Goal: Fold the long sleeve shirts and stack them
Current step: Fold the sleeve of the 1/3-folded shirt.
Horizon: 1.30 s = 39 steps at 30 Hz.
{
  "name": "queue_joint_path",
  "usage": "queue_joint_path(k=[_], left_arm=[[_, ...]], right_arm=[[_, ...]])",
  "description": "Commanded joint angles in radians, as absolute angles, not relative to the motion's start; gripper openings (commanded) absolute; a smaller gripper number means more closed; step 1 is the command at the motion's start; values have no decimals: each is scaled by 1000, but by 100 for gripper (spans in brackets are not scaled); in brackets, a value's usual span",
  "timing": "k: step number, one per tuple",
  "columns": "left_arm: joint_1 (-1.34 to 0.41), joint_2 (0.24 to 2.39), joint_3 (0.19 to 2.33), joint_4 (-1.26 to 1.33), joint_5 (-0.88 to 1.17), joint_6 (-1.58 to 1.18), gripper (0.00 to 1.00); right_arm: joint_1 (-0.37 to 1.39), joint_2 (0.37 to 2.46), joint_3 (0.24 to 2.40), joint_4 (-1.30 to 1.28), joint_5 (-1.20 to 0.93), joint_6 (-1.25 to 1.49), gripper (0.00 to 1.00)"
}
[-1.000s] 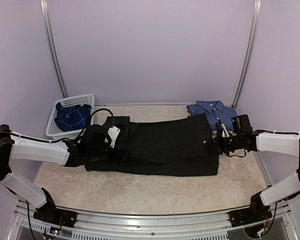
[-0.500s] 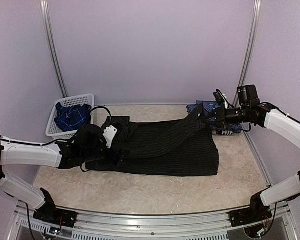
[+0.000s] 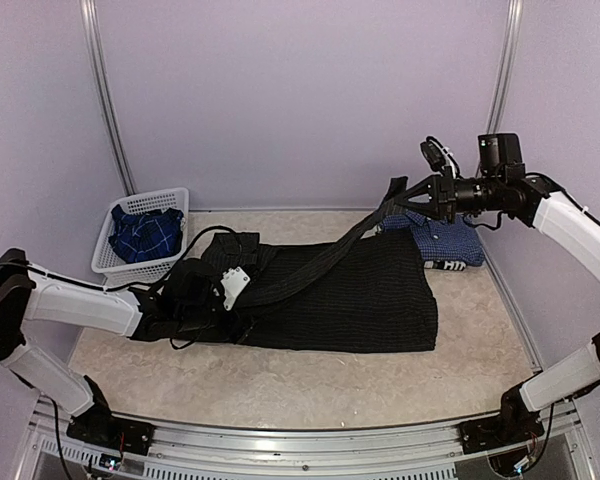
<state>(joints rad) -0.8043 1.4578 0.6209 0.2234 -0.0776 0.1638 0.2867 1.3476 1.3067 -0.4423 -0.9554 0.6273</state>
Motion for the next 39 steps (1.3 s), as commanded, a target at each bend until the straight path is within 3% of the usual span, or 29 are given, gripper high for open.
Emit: queue_joint_path(k=[1, 7, 16, 20, 23, 29, 35, 39], left_arm=[[-810, 1500, 679, 245, -129, 205, 87], [-799, 1536, 701, 268, -269, 225, 85], [-787, 1574, 715, 297, -270, 254, 83], [-785, 1583, 720, 300, -294, 267, 77], [-784, 1591, 725, 295, -328, 285, 69], [-757, 1596, 737, 295, -347, 290, 32], [-727, 1585, 762, 272, -358, 278, 10], [-704, 1582, 770, 267, -407, 240, 0]], right_arm=[[318, 1393, 1370, -432, -999, 653, 0], [367, 1453, 1433, -432, -1003, 654, 0], [389, 1505, 1499, -437, -1010, 663, 0], [389, 1516, 1518, -422, -1021, 682, 0], [389, 1531, 1549, -414, -1028, 694, 0], [396, 1553, 1607, -436, -1018, 685, 0], [403, 1579, 1616, -468, -974, 663, 0], [424, 1608, 1621, -439, -942, 660, 0]])
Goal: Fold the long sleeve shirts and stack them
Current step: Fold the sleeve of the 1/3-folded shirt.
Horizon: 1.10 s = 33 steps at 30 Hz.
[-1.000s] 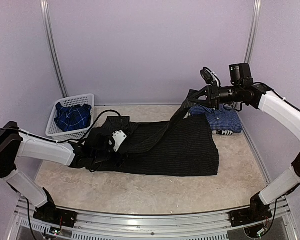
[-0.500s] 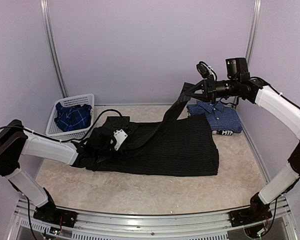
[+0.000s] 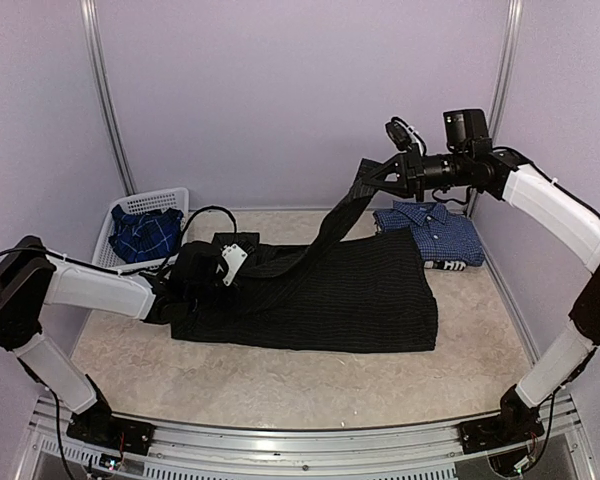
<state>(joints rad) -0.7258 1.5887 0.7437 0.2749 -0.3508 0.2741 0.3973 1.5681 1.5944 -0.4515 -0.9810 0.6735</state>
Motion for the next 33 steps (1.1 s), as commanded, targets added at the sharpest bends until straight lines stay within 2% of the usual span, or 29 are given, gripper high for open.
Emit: queue_joint_path(k=[1, 16, 27, 33], left_arm=[[-700, 1583, 771, 267, -417, 230, 0], [-642, 1691, 852, 177, -505, 128, 0], [-635, 1786, 921, 121, -571, 98, 26], [-634, 1806, 942, 90, -596, 111, 29]], right_arm=[[427, 1617, 1622, -425, -935, 661, 0], [451, 1791, 1741, -217, -844, 694, 0], [456, 1895, 1814, -193, -878, 699, 0], [457, 1854, 1776, -216, -858, 675, 0]])
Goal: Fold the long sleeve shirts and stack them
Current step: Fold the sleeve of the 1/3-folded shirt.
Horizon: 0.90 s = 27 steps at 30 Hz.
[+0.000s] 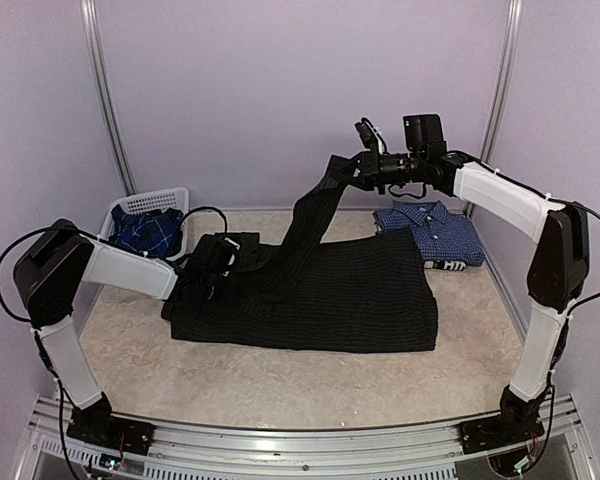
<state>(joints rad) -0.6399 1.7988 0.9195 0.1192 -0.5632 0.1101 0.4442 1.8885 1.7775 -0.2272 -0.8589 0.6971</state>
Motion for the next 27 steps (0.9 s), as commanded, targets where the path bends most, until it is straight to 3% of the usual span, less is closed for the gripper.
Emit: queue_joint_path(k=[1, 10, 21, 27], left_arm=[[-634, 1801, 938, 85, -597, 109, 29], [-630, 1653, 866, 60, -615, 24, 33], [-629, 1507, 827, 53, -507, -59, 49], [-629, 1498, 827, 42, -504, -58, 51]], right_arm=[[457, 1849, 1769, -222, -859, 672, 0], [459, 1827, 1726, -242, -863, 653, 0], [504, 1876, 1861, -305, -876, 618, 0], [547, 1697, 1570, -360, -831, 556, 0]])
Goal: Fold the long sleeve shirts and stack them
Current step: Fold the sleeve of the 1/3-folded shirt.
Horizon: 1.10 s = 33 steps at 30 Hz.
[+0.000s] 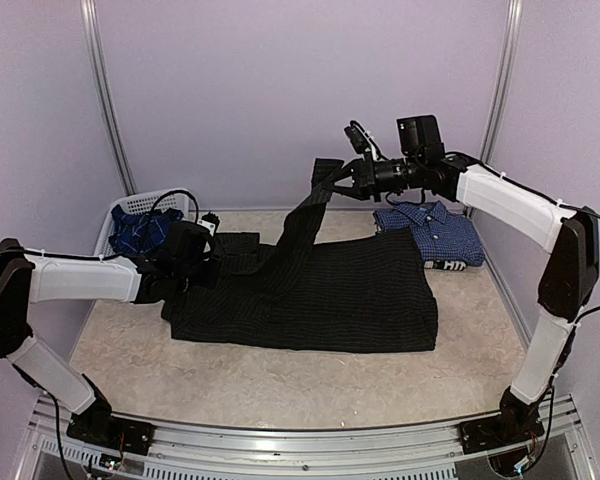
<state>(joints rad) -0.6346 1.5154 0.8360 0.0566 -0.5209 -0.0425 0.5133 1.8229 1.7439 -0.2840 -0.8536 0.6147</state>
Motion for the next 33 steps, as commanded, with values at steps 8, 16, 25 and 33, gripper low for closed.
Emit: queue_joint_path(k=[8, 16, 25, 33], left_arm=[[-630, 1506, 834, 43, -489, -61, 52], [-643, 1523, 847, 25, -470, -67, 53], [-650, 1536, 854, 19, -471, -66, 53], [-658, 1552, 860, 16, -475, -66, 54]], right_arm=[[558, 1447, 1129, -388, -746, 546, 0], [557, 1384, 946, -305, -732, 638, 0], [518, 1350, 919, -424, -666, 607, 0], [429, 1330, 874, -607, -533, 481, 0]])
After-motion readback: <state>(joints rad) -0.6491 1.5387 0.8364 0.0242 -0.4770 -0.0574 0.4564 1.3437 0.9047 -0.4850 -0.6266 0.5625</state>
